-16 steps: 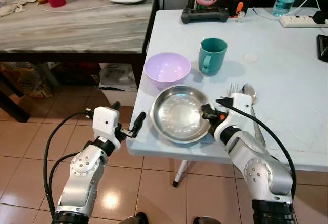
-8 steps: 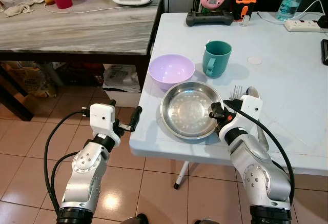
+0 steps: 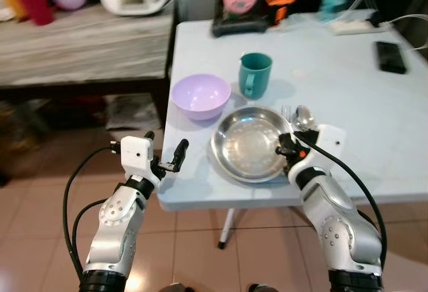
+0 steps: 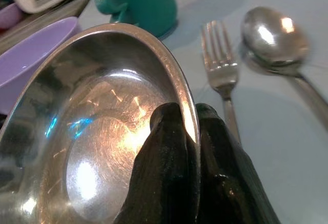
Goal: Setting the table
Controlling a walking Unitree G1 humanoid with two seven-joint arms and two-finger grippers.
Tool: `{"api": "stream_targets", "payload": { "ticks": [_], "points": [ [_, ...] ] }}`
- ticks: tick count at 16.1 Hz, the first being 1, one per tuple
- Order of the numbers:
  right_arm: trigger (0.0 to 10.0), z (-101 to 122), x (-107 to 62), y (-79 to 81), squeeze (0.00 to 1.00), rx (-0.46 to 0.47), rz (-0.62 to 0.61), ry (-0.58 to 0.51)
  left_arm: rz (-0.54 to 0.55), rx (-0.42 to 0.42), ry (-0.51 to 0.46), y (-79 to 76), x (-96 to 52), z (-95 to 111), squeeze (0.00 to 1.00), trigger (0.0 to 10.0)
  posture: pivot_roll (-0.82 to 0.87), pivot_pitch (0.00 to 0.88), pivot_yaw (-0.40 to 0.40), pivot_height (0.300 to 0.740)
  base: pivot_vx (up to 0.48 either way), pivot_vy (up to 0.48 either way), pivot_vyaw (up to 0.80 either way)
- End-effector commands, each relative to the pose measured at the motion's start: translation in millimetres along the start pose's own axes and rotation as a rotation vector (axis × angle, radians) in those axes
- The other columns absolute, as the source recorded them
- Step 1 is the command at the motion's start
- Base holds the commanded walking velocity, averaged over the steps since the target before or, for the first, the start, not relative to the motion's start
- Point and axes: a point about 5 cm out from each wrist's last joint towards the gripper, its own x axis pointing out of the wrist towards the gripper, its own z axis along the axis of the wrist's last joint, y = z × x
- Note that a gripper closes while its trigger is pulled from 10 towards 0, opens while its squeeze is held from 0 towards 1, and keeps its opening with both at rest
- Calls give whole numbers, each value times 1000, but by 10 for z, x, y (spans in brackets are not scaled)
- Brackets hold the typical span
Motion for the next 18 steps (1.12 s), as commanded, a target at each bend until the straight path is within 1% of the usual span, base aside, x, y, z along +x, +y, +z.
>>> {"api": "stream_targets", "payload": {
  "ticks": [1,5,6,7,9,11,14,15,16,18],
  "points": [
    [10000,-64,-8,10,0,-4,-14,22,21,14,9,45,-22,-16,0,10000,-191,110,71,740,0,398,0],
    [10000,22,-10,24,0,-40,-27,-34,22,12,-2,22,4,-7,0,10000,-187,111,74,740,0,438,0],
    [10000,38,2,22,0,-92,-43,-46,21,13,-5,16,13,-1,0,10000,-187,110,75,740,0,480,0],
    [10000,67,9,61,0,-113,-2,-81,22,13,-9,18,18,5,0,10000,-186,110,76,740,0,480,0],
    [10000,72,12,86,0,-108,25,-90,24,14,-10,20,20,7,0,10000,-185,109,76,740,0,480,0],
    [10000,97,13,116,0,-192,33,-111,29,16,-13,21,24,10,0,10000,-183,107,78,740,0,480,0],
    [10000,61,1,160,0,-225,74,-91,31,18,-18,8,41,20,0,10000,-183,107,78,740,0,480,0],
    [10000,77,-13,155,0,-185,82,-107,32,19,-19,7,43,20,0,10000,-183,107,78,740,0,480,0],
    [10000,89,-10,154,0,-169,87,-116,32,19,-17,4,51,16,0,10000,-183,99,78,740,0,480,0],
    [10000,110,-5,152,0,-177,86,-126,32,19,-15,1,58,11,0,10000,-184,98,79,740,0,480,0]
  ]
}}
